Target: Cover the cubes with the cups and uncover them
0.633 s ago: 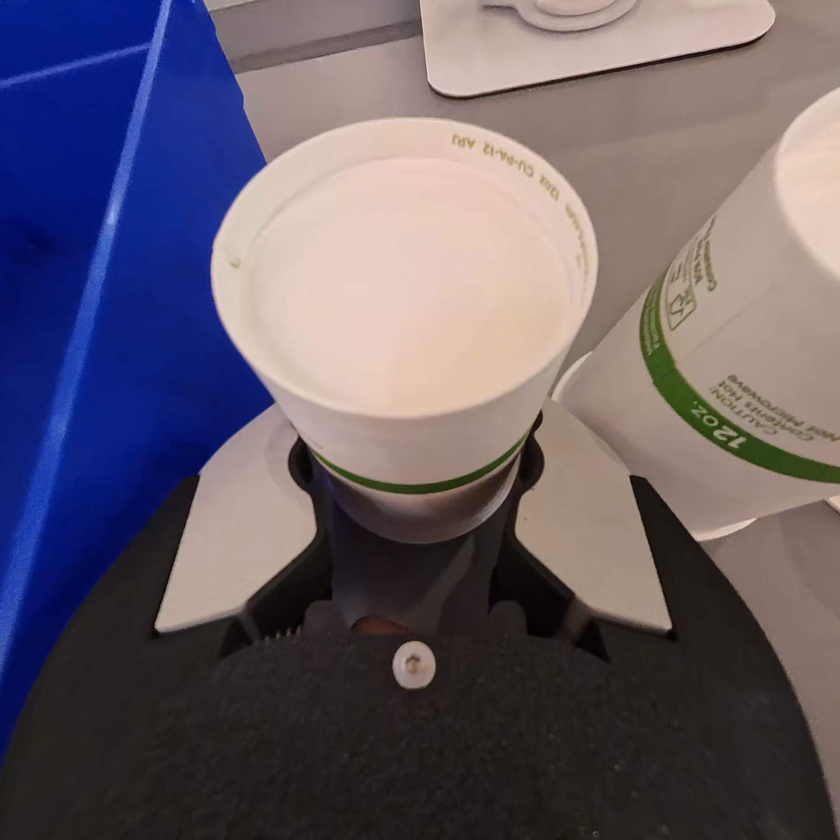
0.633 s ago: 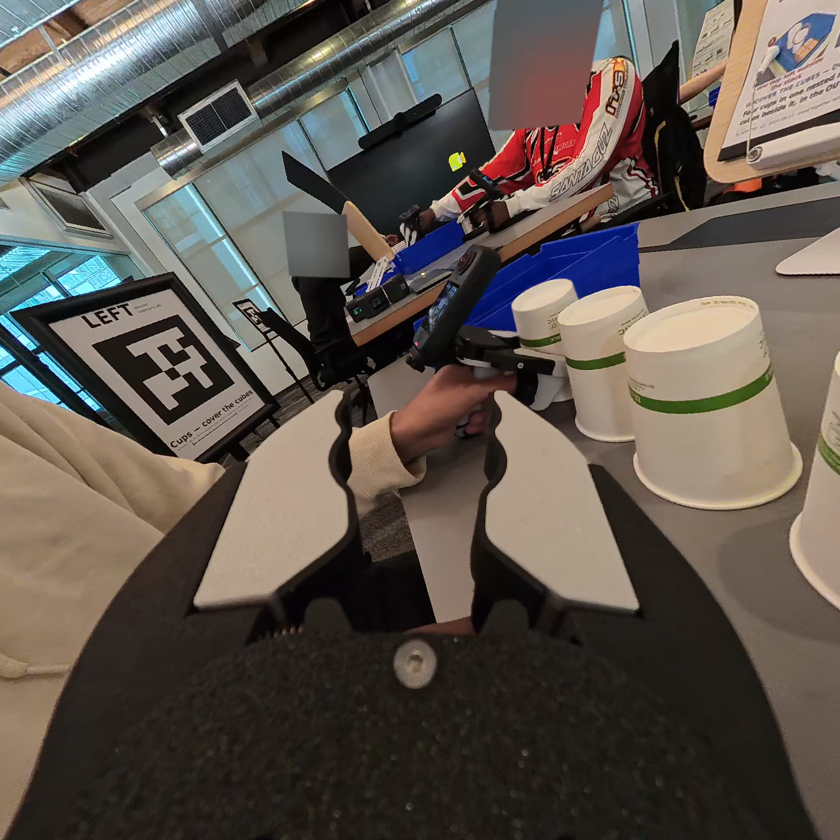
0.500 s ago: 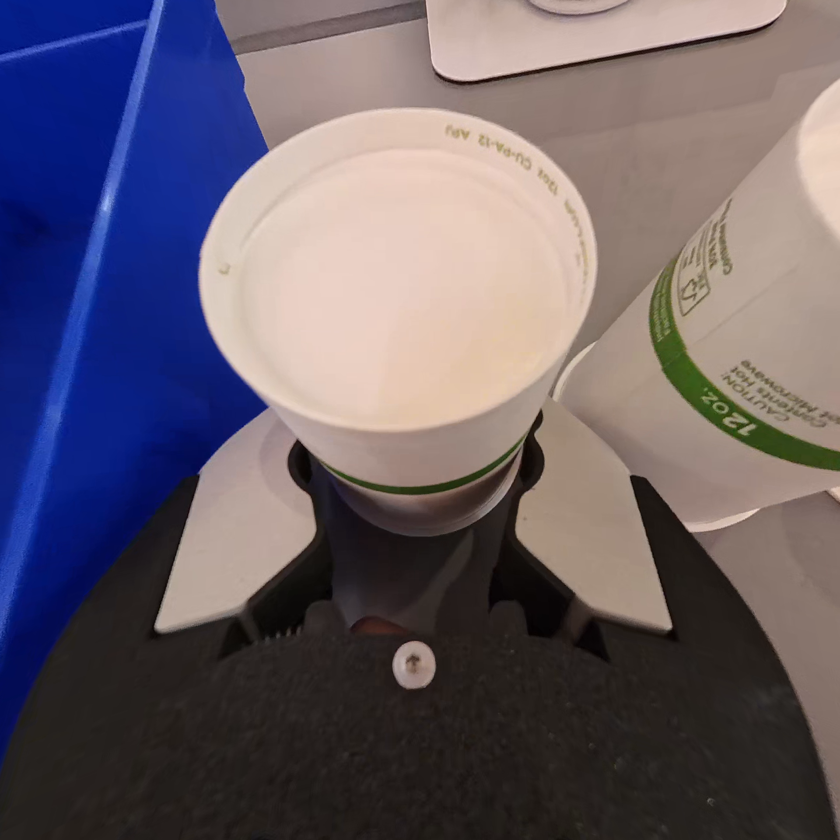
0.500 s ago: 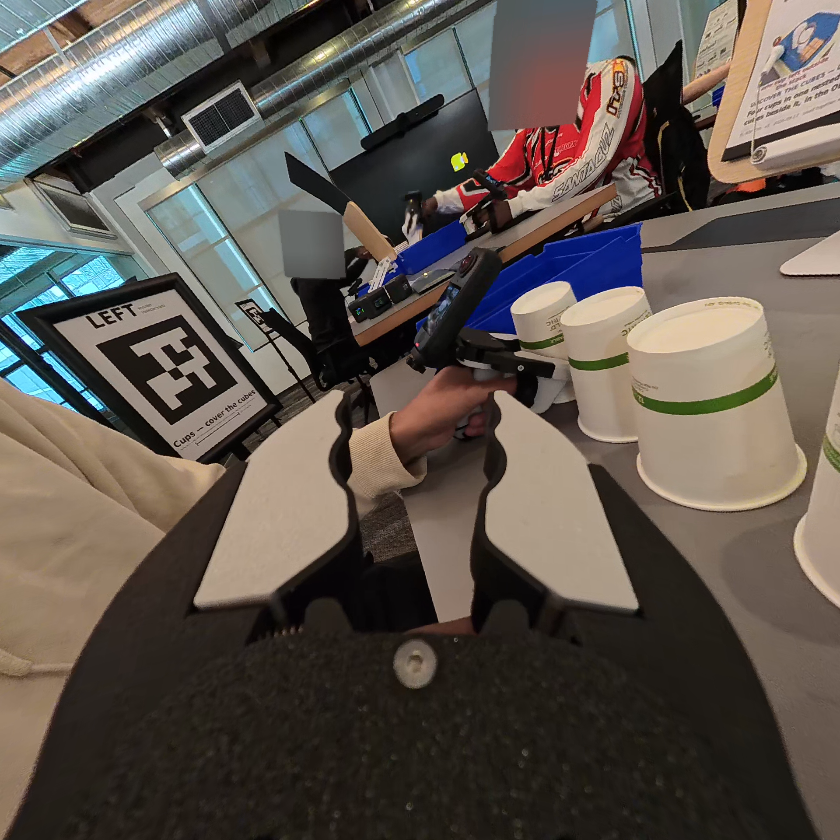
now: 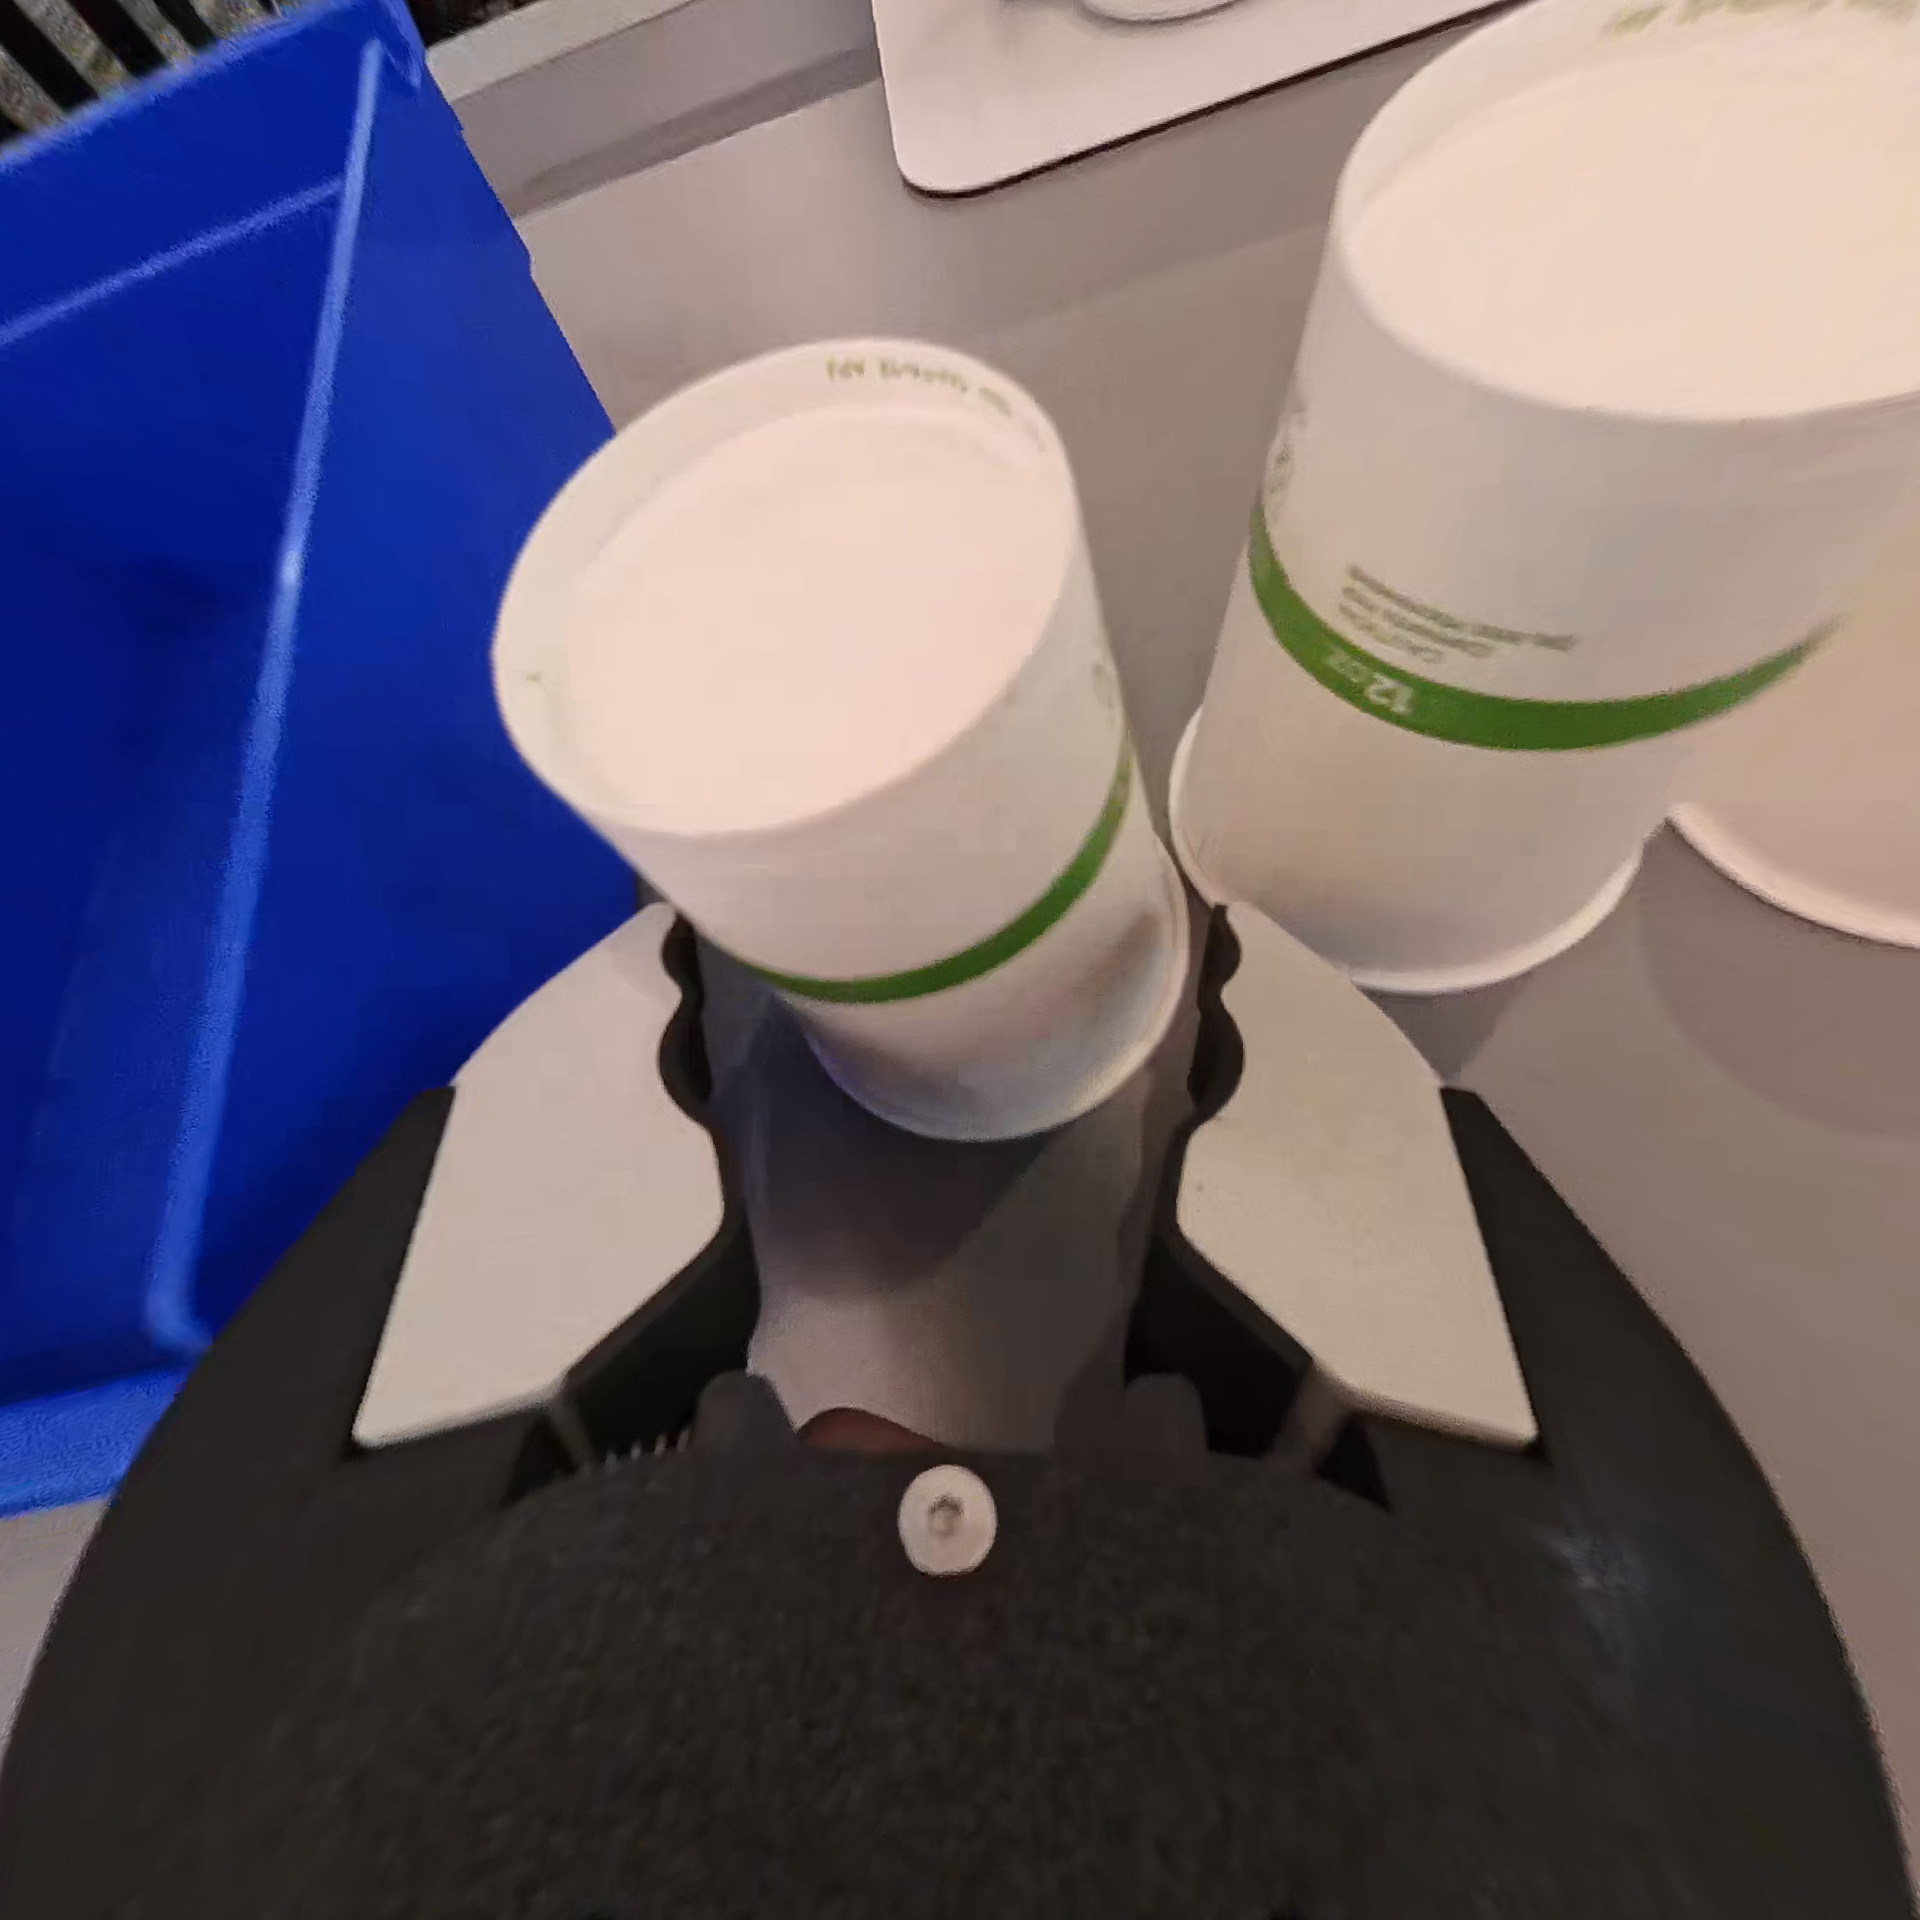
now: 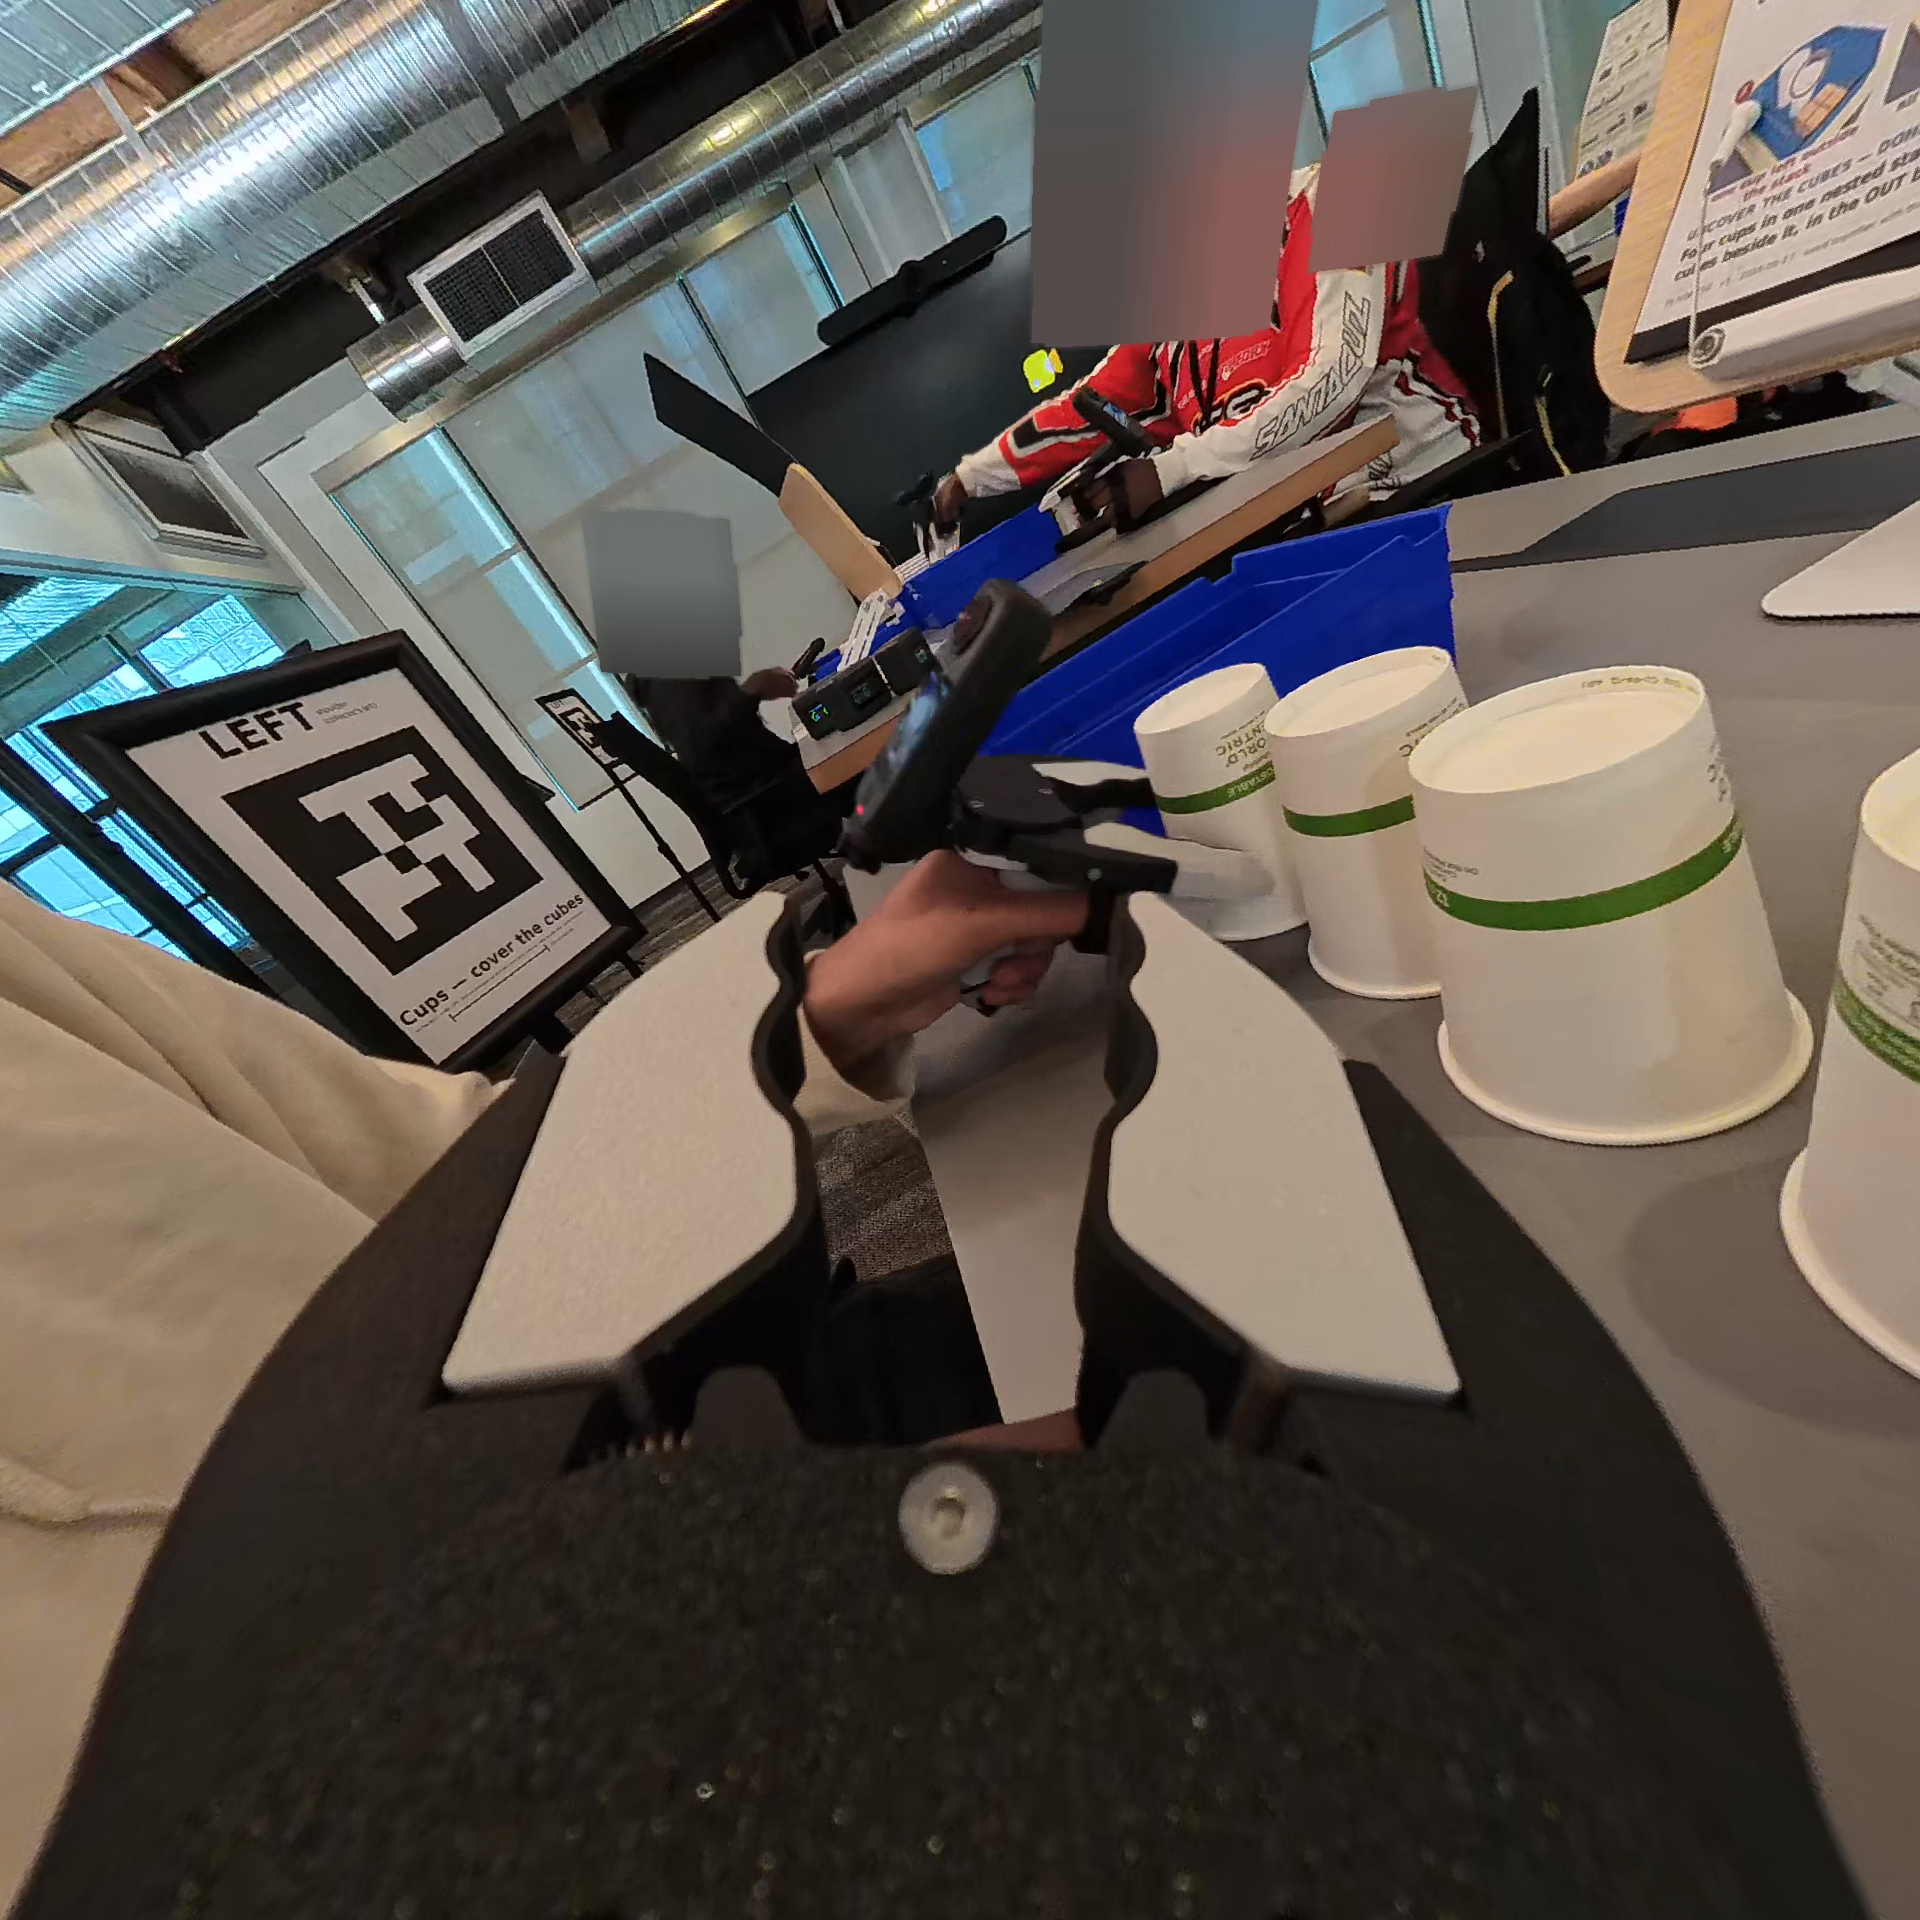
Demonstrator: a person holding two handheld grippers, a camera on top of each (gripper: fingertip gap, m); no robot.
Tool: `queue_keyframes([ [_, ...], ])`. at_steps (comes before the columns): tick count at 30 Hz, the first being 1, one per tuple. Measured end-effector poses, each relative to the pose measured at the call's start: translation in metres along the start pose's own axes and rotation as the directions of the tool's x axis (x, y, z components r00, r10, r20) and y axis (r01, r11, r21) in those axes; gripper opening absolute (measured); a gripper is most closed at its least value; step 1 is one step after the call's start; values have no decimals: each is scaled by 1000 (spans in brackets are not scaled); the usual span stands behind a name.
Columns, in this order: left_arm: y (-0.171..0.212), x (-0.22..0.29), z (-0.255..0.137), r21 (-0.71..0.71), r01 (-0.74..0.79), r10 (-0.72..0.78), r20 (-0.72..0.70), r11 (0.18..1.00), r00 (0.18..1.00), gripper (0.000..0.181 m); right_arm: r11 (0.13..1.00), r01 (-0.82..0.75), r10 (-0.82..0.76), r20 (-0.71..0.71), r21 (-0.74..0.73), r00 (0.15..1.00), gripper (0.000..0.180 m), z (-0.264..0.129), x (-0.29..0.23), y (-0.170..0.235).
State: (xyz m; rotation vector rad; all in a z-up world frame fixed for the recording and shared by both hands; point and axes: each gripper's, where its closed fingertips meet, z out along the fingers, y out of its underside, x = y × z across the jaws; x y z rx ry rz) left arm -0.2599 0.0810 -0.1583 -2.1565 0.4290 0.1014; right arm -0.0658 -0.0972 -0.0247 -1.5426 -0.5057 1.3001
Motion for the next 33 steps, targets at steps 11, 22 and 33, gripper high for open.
queue_keyframes([
  [11, -26, -10, -122, 293, 74, -27, -164, 953, 986, 91, 999, 36, -37, -146, -12, 989, 57, 1, 23, 8],
  [22, 28, -2, -141, 395, 224, -144, -222, 891, 964, 74, 976, 210, -189, -686, -54, 702, 61, -20, 67, 34],
  [33, 54, 10, -156, 396, 216, -142, -207, 893, 968, 70, 900, 384, -391, -774, -207, 498, 62, -26, 36, 84],
])
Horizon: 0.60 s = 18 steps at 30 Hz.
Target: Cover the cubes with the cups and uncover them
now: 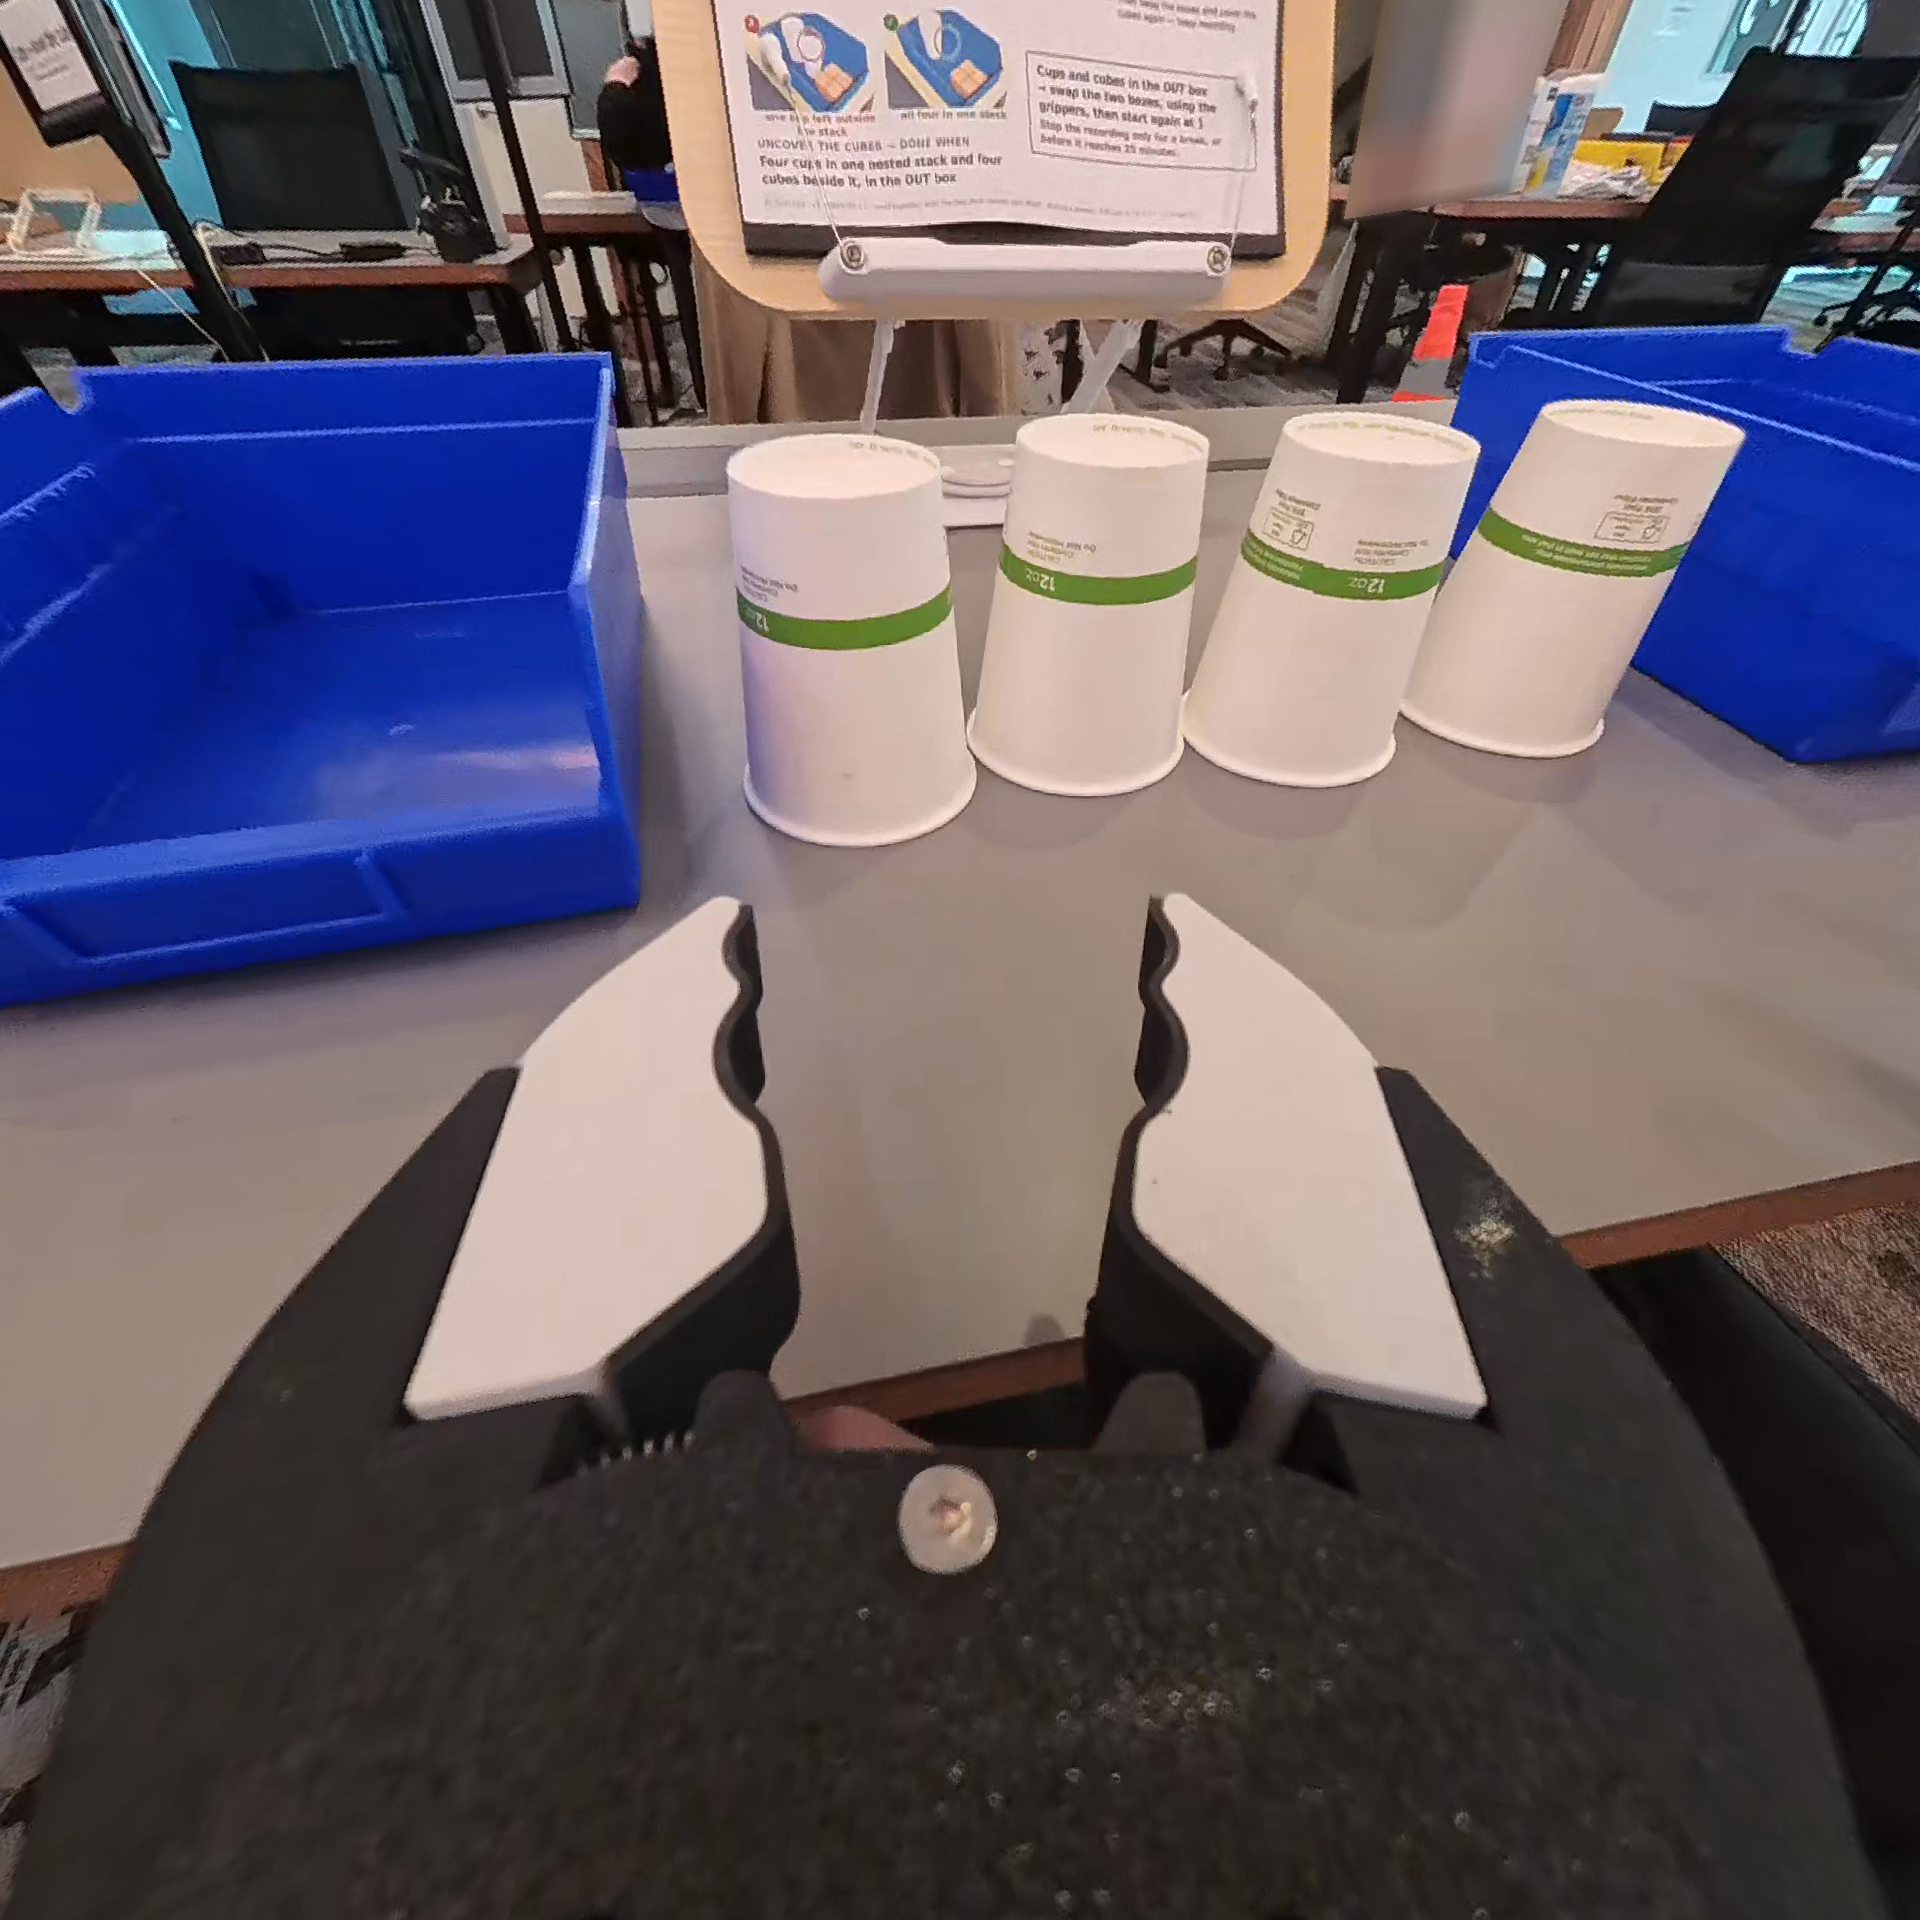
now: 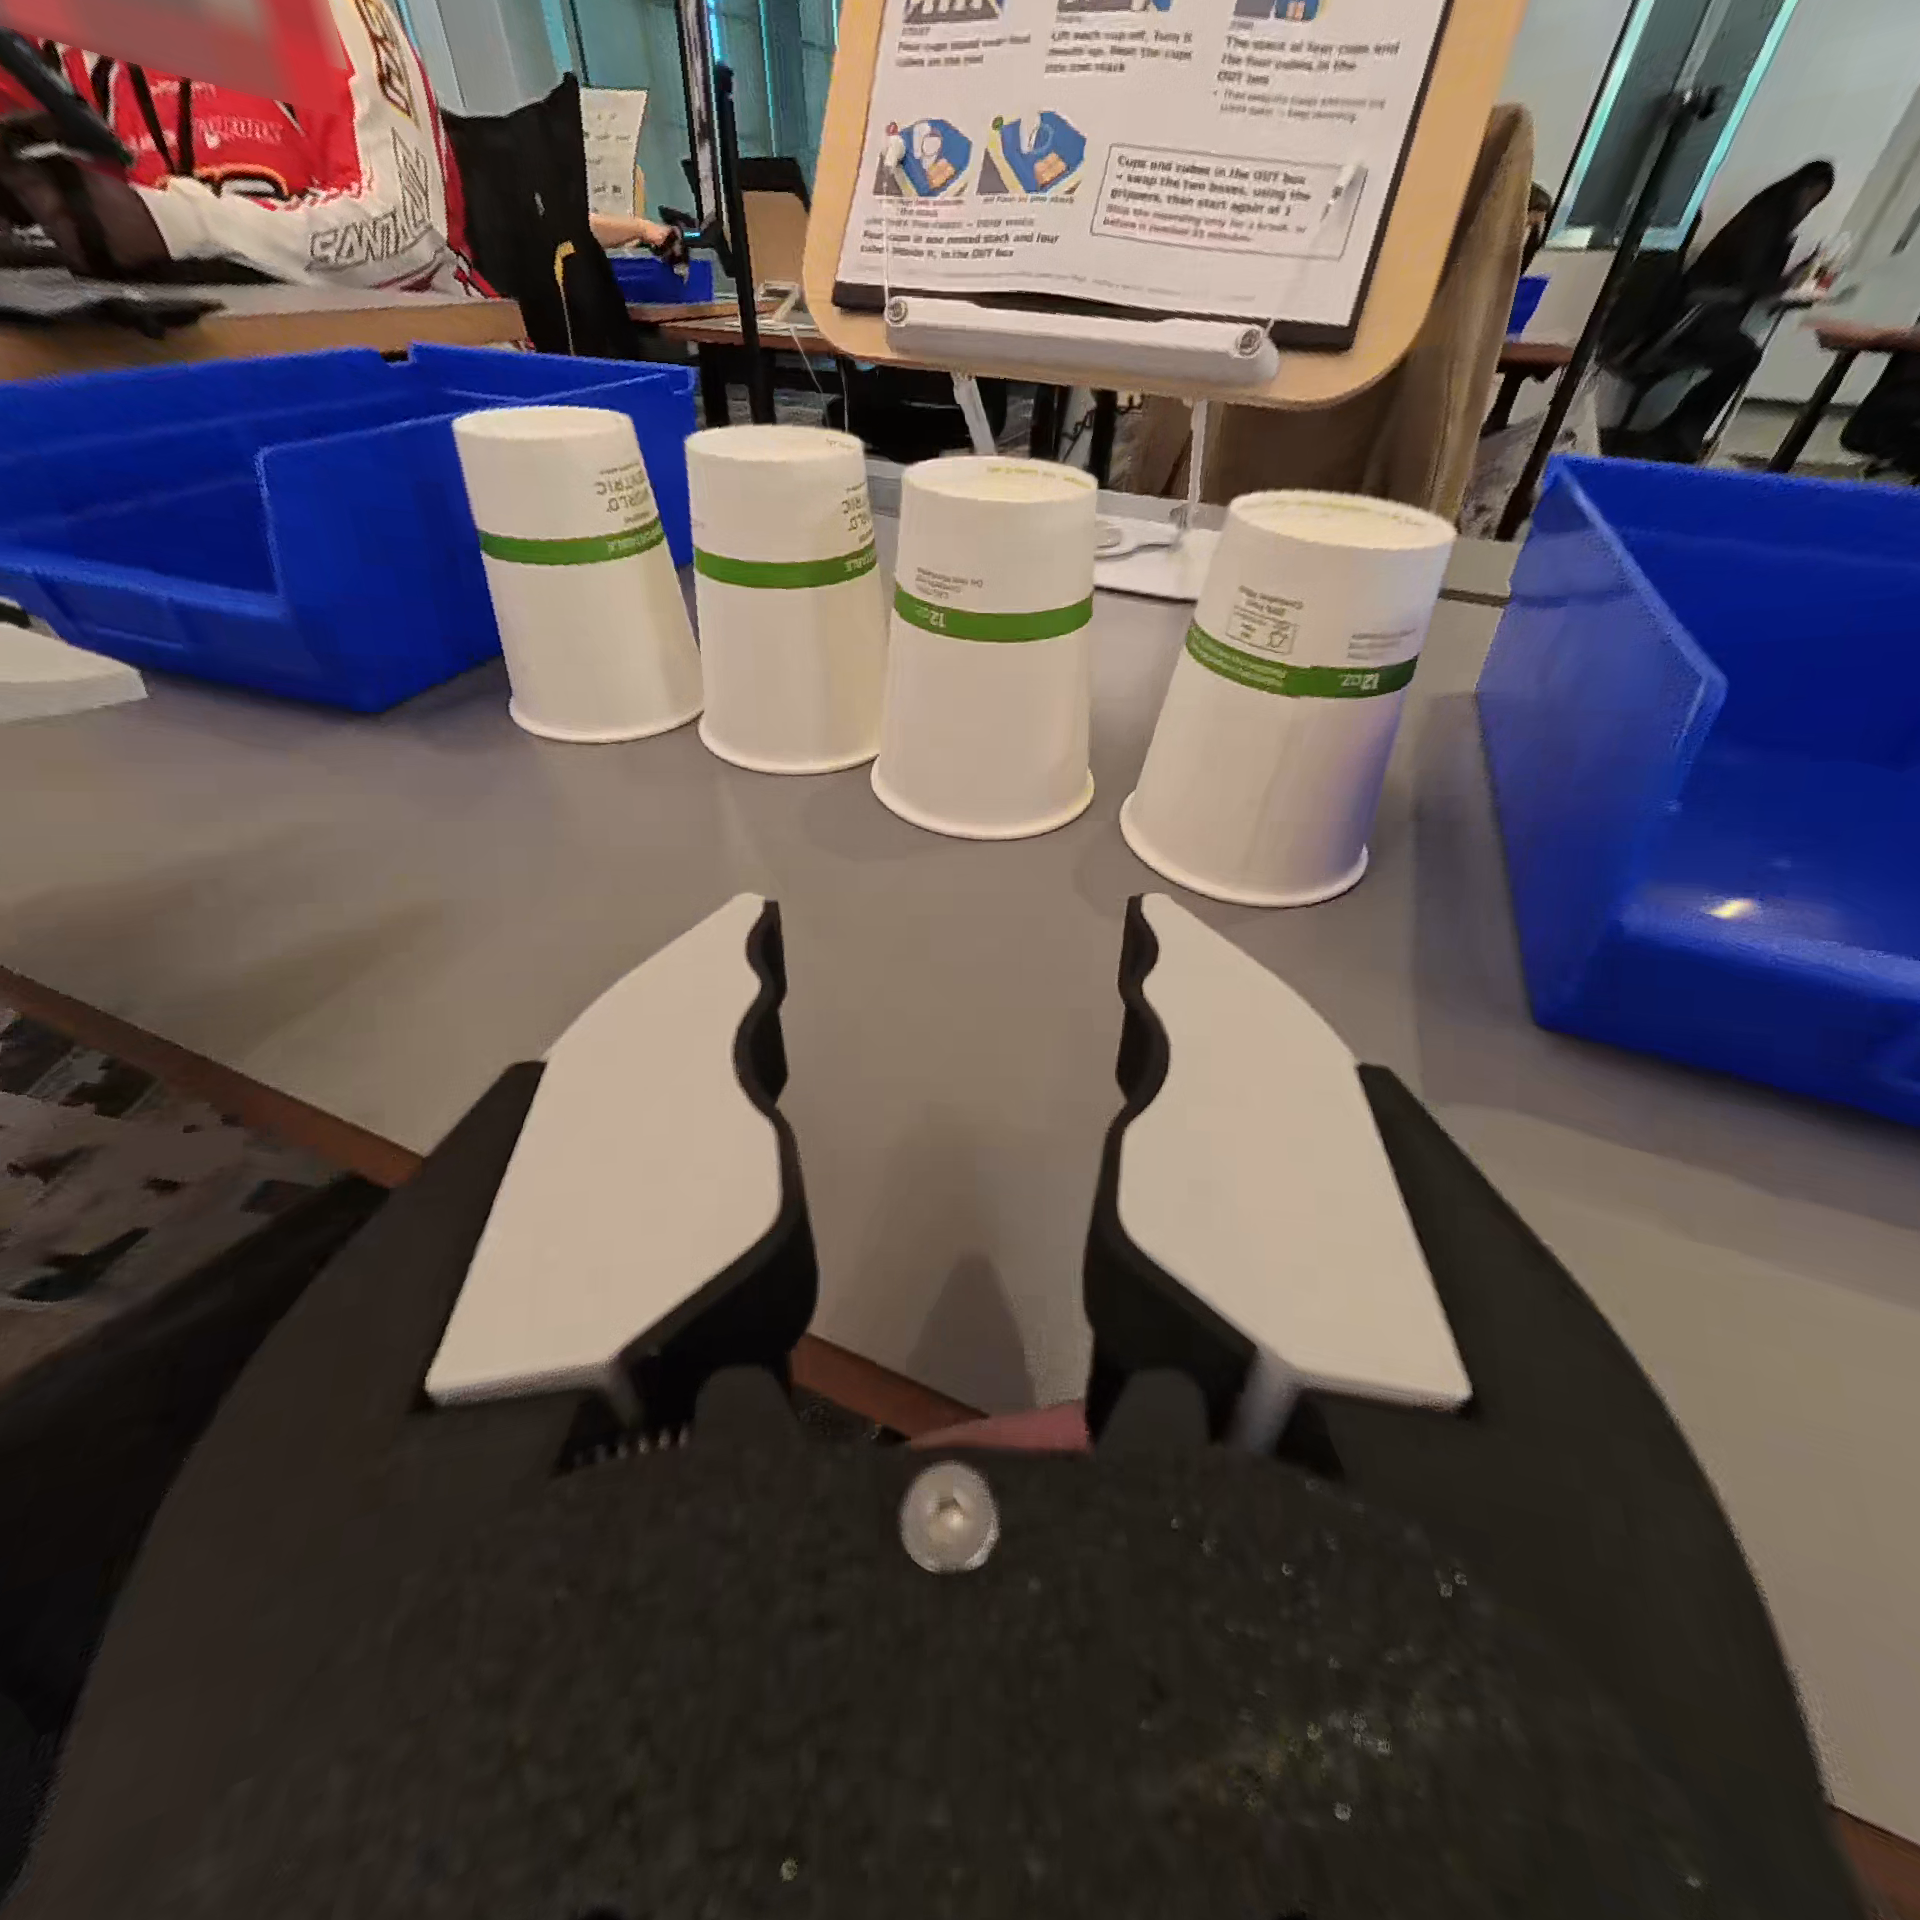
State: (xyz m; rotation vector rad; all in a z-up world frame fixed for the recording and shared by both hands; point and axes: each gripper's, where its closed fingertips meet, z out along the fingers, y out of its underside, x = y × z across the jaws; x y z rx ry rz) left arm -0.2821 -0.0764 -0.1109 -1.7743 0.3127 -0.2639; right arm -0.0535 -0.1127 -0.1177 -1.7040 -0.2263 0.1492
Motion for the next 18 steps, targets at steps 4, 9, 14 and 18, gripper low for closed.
queue_keyframes([
  [4, 6, 4, -5, 6, -46, 46, 13, 999, 999, 67, 1000, -2, 2, 19, 19, 1000, 62, -4, -6, -4],
  [9, 7, 1, -2, 4, -60, 59, 31, 998, 998, 65, 999, 34, -34, 26, 8, 999, 62, -1, -9, -1],
  [14, 15, -2, 3, -27, -59, 60, 41, 998, 997, 66, 999, 33, -33, 42, 2, 999, 62, 1, -14, 1],
  [18, 21, 0, 4, -50, -71, 72, 33, 996, 997, 67, 1000, 31, -30, 51, -2, 998, 62, 2, -15, 1],
])
